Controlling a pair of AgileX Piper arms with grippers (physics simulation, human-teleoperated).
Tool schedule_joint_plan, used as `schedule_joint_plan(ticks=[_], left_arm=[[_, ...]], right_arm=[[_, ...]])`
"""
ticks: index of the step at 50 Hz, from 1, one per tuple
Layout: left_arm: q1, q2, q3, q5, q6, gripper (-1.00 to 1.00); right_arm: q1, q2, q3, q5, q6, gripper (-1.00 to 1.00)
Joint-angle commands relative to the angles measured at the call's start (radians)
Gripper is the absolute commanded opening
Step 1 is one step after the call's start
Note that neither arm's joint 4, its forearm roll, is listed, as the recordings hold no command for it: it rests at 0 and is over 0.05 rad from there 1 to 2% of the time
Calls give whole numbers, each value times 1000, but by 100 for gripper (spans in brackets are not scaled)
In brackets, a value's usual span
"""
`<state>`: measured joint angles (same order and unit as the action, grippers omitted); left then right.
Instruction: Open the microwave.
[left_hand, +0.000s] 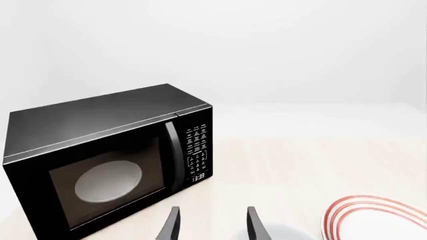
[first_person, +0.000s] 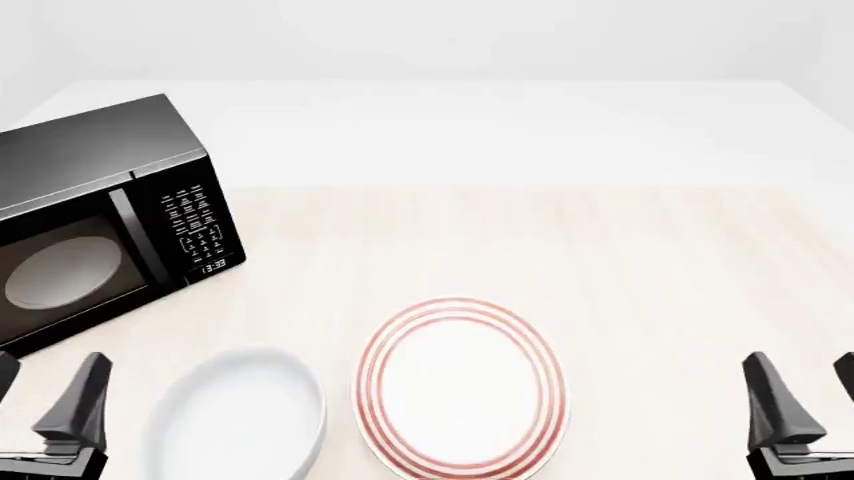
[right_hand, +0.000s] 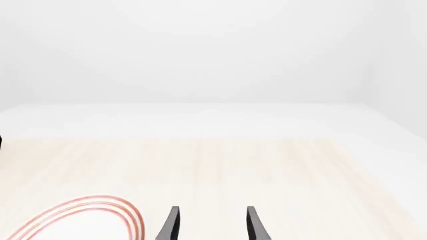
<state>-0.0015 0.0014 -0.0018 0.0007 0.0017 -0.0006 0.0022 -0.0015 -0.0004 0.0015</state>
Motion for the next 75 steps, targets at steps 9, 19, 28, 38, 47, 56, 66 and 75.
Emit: schedule_joint_plan(ticks=[9, 19, 28, 38, 47, 56, 66, 75], left_arm=[[-2, 0, -9, -3, 8, 100], [41, 3, -20, 5, -19, 100], [85, 108, -69, -25, 5, 100], [70, 335, -47, -265, 2, 100], [84, 464, -55, -376, -30, 100], [76, 669, -54, -534, -21, 100], [76, 824, -72, -651, -26, 100], [70, 991, -93, -783, -36, 100]], right_arm=[[-1, 1, -5, 4, 3, 100], [-1, 0, -4, 4, 3, 100], [-1, -1, -4, 4, 3, 100], [-2, -1, -5, 6, 3, 100], [-2, -2, -6, 8, 3, 100], [-2, -2, -6, 8, 3, 100], [-2, -2, -6, 8, 3, 100], [-2, -2, -6, 8, 3, 100]])
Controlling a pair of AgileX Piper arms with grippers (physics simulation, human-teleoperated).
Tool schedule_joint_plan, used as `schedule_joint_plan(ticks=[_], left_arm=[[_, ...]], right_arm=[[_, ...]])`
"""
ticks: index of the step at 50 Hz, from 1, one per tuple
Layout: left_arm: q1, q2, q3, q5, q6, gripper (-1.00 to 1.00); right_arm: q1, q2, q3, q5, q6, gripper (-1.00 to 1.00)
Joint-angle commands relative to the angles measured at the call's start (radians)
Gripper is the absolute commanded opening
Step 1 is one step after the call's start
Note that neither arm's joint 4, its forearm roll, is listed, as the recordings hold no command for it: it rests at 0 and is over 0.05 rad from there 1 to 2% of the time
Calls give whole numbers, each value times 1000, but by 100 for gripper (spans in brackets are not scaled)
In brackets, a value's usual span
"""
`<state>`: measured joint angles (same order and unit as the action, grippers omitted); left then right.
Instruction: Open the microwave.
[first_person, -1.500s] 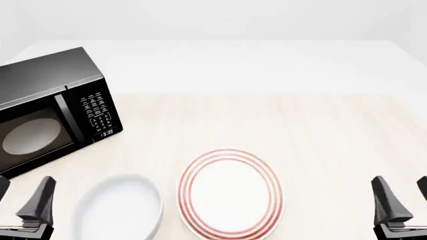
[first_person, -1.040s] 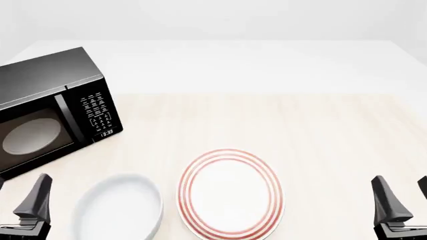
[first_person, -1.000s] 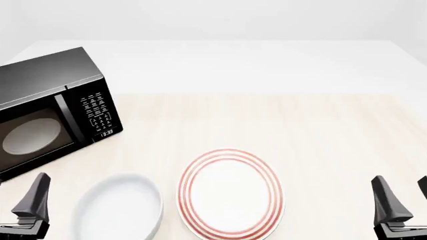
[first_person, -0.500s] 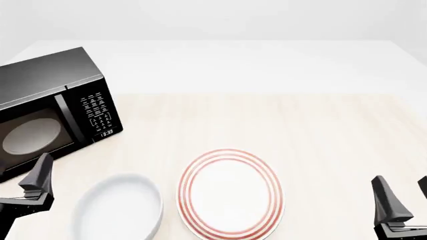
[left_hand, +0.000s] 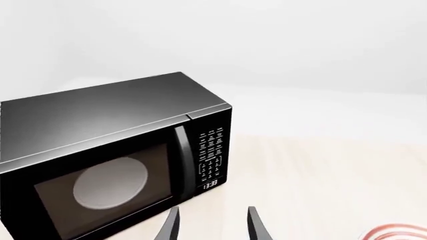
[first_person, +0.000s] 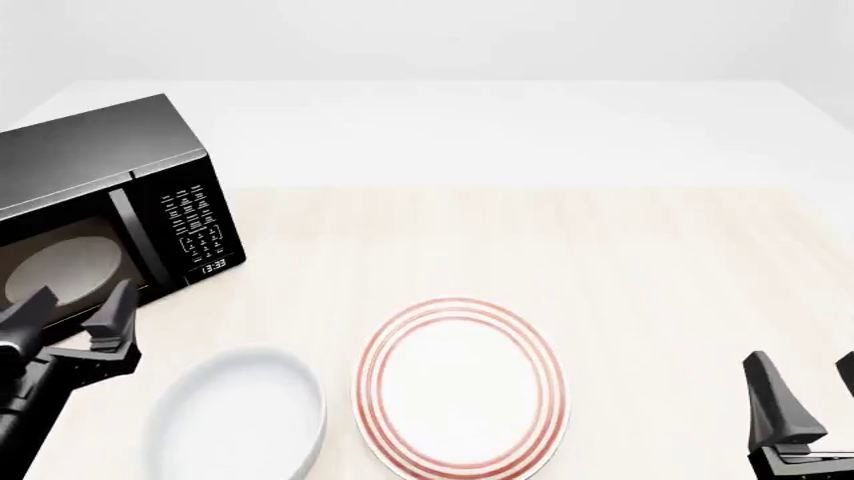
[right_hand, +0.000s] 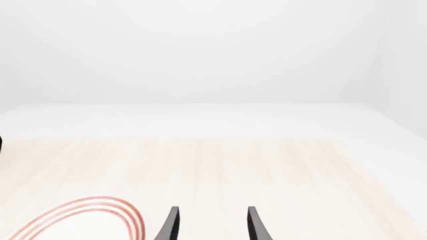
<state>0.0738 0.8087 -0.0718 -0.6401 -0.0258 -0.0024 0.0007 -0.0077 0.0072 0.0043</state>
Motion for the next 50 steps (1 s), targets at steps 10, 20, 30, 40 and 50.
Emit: schedule_joint_plan(ticks=[10, 20, 30, 40, 50], left_arm=[[-2, 323, -62, -222, -9, 100], [20, 451, -102, -290, -3, 100], [38, 568, -145, -343, -9, 100], [81, 604, -164, -366, 0, 100], [96, 600, -200, -339, 2, 100]], right_arm=[[0, 0, 0, 0, 0, 100], [0, 0, 0, 0, 0, 100], [0, 0, 0, 0, 0, 100], [0, 0, 0, 0, 0, 100], [0, 0, 0, 0, 0, 100]])
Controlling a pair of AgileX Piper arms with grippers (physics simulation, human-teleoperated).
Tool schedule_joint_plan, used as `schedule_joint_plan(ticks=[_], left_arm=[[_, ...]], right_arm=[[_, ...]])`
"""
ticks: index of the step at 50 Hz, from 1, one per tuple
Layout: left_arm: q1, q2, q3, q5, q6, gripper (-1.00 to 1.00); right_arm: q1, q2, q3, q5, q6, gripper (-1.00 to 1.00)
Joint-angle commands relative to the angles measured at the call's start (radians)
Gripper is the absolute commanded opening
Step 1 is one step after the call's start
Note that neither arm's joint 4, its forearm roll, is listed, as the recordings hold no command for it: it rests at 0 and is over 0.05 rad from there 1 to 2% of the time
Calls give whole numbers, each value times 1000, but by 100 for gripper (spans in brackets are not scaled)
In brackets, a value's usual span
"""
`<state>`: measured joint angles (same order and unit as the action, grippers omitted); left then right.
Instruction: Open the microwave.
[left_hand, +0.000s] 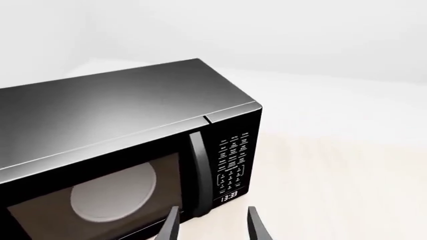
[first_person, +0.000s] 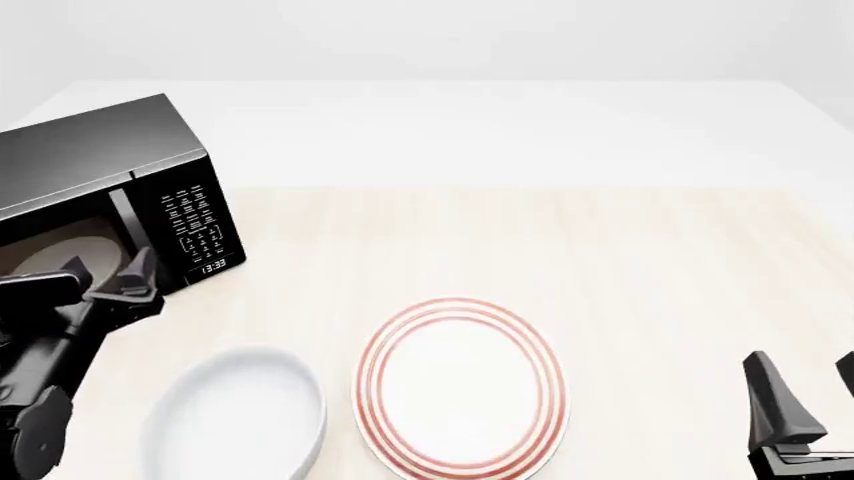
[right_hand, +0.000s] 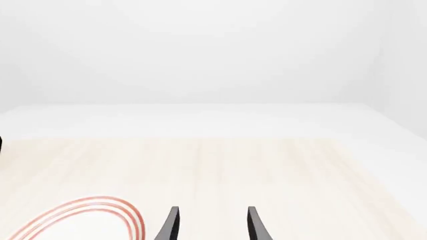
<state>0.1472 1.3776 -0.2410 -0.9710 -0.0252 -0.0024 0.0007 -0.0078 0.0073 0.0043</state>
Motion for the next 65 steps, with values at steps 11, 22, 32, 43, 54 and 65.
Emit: schedule_joint_plan(ticks=[11, 22, 32, 43, 54, 65], left_arm=[[16, 77, -93, 8, 1, 100], [15, 168, -143, -9, -15, 100], [-1, 311, -233, 16, -44, 100], [2, 336, -244, 13, -46, 100], [3, 363, -258, 10, -47, 100], [-7, 406, -294, 16, -54, 100]], right_arm=[[0, 0, 0, 0, 0, 100], [0, 0, 0, 0, 0, 100], [0, 0, 0, 0, 0, 100], [0, 0, 0, 0, 0, 100], [0, 0, 0, 0, 0, 100], [0, 0, 0, 0, 0, 100]])
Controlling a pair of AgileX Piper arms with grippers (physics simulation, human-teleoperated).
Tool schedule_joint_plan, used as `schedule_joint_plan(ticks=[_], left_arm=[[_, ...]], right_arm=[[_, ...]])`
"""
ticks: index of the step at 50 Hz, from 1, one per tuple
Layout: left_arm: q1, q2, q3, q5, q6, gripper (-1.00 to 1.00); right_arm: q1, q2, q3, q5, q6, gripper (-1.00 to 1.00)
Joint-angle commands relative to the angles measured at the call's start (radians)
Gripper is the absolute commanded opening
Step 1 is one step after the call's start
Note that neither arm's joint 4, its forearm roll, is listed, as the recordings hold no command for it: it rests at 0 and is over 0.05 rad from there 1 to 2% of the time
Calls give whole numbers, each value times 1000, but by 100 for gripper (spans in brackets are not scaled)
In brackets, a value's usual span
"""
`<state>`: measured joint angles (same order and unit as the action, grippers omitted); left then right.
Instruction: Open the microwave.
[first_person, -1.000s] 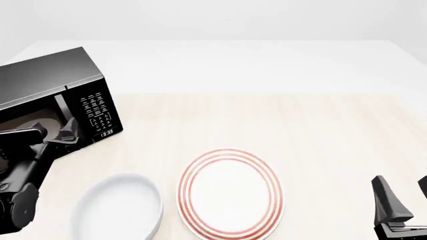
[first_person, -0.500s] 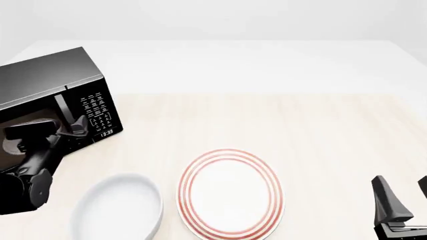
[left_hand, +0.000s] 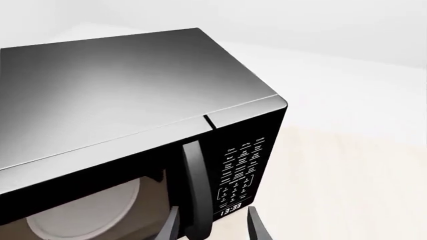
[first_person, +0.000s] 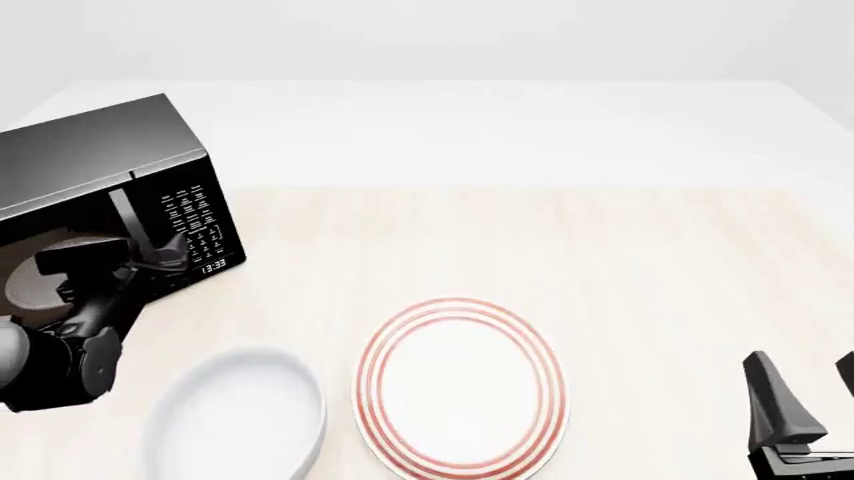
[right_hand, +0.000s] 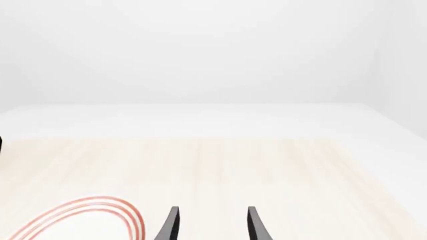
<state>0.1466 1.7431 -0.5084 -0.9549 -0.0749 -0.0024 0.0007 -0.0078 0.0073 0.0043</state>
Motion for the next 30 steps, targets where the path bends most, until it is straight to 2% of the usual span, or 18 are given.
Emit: schedule_joint_plan(ticks=[1, 19, 20, 30], left_arm=[[-6, 42, -27, -1, -5, 100], [2, 95, -75, 20, -30, 100], [1, 97, -76, 20, -30, -100], [12, 96, -77, 27, -22, -100]], right_arm=[[0, 0, 0, 0, 0, 100], [0, 0, 0, 0, 0, 100], [0, 0, 0, 0, 0, 100], [0, 0, 0, 0, 0, 100]])
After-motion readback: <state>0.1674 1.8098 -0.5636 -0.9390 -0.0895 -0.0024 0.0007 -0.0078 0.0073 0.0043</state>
